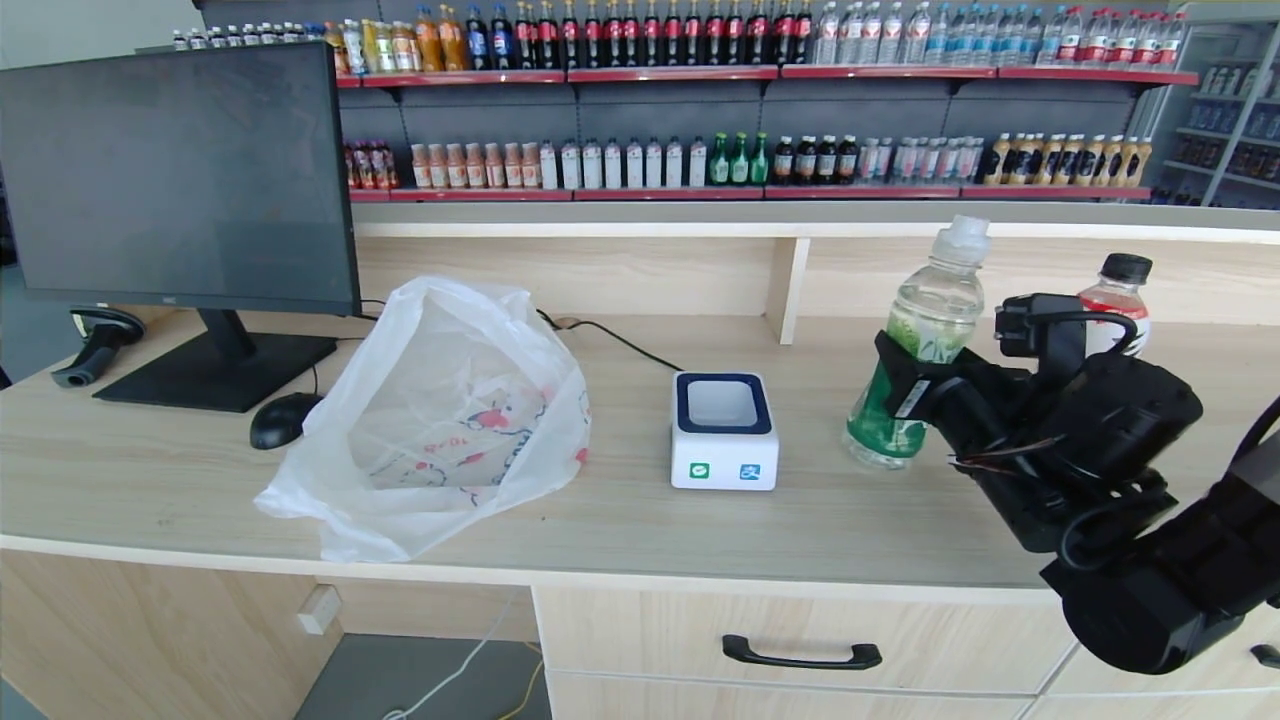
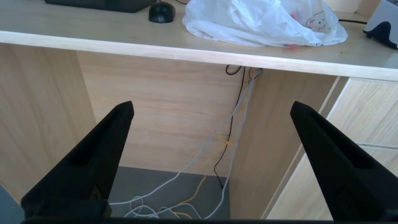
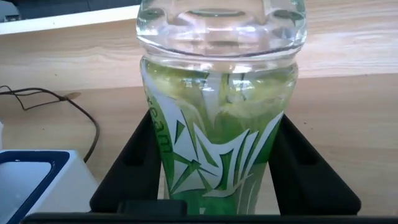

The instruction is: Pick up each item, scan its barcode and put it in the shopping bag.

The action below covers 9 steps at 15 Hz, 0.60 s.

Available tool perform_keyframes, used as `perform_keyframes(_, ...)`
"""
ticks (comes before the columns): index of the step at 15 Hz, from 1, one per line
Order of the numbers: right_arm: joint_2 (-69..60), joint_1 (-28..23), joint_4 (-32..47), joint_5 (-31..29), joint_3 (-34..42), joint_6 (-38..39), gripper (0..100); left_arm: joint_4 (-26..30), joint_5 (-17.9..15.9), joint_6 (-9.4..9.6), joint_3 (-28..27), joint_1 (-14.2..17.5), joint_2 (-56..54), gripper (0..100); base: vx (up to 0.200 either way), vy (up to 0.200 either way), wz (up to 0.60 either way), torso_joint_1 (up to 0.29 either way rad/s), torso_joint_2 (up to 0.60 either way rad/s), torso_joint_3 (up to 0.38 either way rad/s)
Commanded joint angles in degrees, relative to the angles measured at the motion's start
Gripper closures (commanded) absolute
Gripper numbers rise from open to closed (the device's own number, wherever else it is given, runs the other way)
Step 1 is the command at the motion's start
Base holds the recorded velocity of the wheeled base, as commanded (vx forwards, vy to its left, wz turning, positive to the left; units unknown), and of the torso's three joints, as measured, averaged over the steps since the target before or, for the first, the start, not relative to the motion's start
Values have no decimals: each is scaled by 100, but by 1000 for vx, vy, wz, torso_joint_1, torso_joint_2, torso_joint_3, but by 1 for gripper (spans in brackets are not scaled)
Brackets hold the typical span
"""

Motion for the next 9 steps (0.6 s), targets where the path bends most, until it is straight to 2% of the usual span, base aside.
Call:
perform_keyframes(1,-238,3,-17,3,26,-2,100,29,0,-2,0,9,-2,0,0,0,0,0,0,0)
perform_keyframes(6,-765,38,-17,56,333,129,100,29,0,-2,0,9,-2,0,0,0,0,0,0,0)
perform_keyframes(9,-1327,451,-17,47,825,182,100,29,0,-2,0,9,-2,0,0,0,0,0,0,0)
